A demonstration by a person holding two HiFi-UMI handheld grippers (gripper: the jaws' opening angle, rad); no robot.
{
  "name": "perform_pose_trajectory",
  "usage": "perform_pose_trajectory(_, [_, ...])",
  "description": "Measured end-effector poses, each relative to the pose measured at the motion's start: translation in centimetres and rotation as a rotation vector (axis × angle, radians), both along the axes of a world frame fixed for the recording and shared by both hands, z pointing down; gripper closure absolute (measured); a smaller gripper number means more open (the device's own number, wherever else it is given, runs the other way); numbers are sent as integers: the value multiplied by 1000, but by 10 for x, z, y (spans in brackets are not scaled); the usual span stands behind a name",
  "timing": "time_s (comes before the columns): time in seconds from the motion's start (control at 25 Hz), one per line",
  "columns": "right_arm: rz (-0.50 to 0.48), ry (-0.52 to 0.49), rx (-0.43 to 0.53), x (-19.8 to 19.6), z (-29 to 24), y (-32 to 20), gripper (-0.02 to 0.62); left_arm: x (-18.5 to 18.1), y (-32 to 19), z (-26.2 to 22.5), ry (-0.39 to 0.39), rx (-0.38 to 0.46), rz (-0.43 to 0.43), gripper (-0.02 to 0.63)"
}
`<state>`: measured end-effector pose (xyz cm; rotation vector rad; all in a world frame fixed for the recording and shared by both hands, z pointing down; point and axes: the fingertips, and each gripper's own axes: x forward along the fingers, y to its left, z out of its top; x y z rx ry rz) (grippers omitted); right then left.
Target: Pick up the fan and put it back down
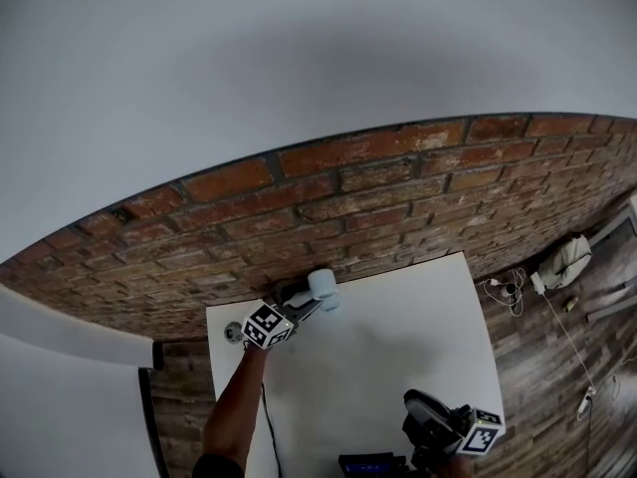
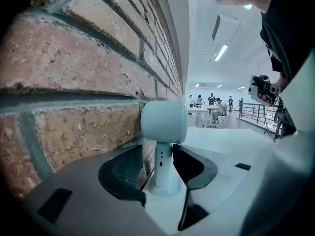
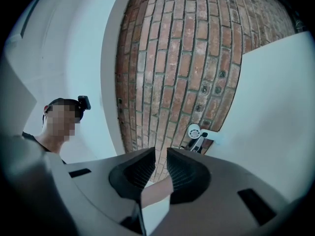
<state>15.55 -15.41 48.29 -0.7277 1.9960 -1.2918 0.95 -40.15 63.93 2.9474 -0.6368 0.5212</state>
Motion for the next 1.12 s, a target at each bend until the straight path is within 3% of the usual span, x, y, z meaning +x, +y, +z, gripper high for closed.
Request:
perform_pose_trajectory(0.4, [-20,6,-11,-1,7,14,538,-2,-1,4,-107,-11,-16,397])
perform_pose_trajectory(0.84, [-39,-11,16,-9,-1,15,538,-18,7,1,-99,-69,-92,397])
perform_pose_trajectory(1.0, [-44,-1,26,-12,-7,16,538,-34,30,-5,22,-166,-197,397])
perform_pose_trajectory(1.12, [-47,-4,36,-18,-12,16,538,-49,61,-31,244,-275,-269,397])
